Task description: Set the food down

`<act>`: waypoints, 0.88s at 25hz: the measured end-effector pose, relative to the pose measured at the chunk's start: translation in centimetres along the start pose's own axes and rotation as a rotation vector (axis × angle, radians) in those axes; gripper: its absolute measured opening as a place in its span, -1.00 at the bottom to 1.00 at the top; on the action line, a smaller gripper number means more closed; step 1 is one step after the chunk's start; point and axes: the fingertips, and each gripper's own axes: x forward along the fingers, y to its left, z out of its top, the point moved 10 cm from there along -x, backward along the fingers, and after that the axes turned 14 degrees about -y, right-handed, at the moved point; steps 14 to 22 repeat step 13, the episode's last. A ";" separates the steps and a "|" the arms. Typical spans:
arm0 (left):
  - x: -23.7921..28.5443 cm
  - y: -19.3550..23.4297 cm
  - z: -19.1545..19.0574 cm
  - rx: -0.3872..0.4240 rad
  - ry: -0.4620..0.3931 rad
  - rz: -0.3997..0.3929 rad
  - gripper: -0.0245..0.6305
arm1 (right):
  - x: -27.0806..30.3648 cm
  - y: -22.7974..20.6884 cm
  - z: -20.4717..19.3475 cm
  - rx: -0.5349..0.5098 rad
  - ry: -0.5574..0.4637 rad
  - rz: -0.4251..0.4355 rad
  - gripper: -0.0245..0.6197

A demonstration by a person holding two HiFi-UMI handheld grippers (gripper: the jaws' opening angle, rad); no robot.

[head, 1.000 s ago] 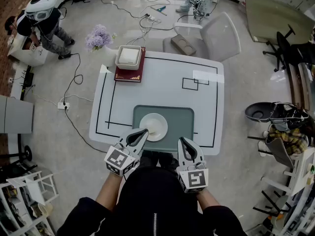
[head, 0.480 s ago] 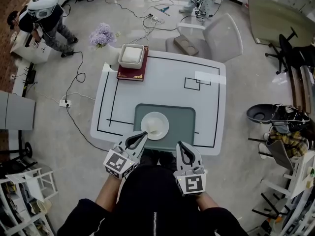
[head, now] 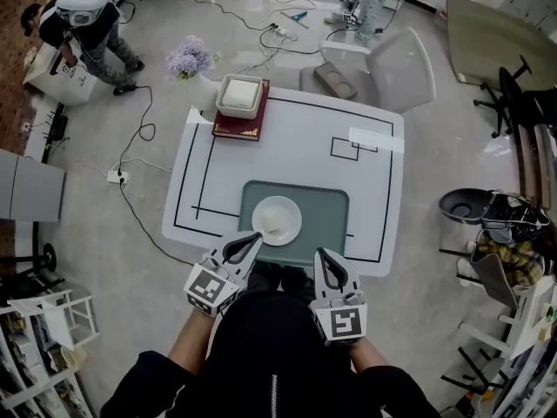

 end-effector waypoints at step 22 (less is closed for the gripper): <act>-0.6 -0.3 0.1 -0.002 0.004 0.030 -0.90 | 0.2 0.2 -0.4 0.013 0.018 0.034 -0.90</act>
